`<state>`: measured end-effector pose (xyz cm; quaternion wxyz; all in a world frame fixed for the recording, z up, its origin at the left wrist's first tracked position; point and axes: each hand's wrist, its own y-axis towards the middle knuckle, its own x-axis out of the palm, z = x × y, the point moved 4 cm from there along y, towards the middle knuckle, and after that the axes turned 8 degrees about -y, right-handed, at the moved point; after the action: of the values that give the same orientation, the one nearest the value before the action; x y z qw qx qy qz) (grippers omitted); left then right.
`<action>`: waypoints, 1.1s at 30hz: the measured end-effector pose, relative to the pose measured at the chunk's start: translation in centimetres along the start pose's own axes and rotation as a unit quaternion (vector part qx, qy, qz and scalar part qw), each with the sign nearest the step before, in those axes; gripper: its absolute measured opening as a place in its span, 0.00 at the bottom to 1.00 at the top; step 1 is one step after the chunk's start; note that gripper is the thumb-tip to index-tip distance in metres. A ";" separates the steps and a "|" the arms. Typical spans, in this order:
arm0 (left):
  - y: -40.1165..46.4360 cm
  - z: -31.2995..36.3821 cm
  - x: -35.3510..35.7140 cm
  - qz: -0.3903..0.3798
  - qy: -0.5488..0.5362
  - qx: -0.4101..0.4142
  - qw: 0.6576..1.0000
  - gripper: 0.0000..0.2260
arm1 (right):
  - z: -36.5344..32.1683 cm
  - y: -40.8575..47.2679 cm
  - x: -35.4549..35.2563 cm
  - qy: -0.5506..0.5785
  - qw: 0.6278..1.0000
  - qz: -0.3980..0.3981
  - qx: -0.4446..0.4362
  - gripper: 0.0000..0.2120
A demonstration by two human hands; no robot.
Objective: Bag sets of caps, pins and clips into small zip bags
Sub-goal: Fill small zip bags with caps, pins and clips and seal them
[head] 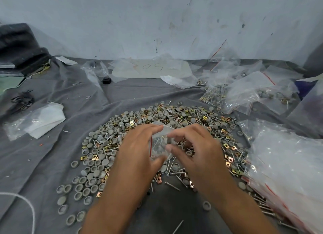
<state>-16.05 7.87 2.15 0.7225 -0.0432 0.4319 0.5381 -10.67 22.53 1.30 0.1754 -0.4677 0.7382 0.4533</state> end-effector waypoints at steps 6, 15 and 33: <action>0.3 -0.9 -1.6 0.064 0.009 -0.042 0.997 0.29 | 0.9 0.3 0.5 0.035 0.996 0.045 0.072 0.04; 0.2 -1.3 -2.0 0.084 0.017 -0.043 0.995 0.29 | 1.0 -1.2 5.5 -0.124 0.972 -0.185 0.073 0.12; 0.2 -1.5 -1.8 0.069 0.019 -0.043 0.996 0.28 | 1.1 -0.8 6.5 0.006 0.984 -0.154 0.089 0.10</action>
<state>-17.19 5.82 2.48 0.6726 -0.0545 0.4237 0.6042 -13.44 19.91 -4.15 0.2797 -0.5606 0.6959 0.3510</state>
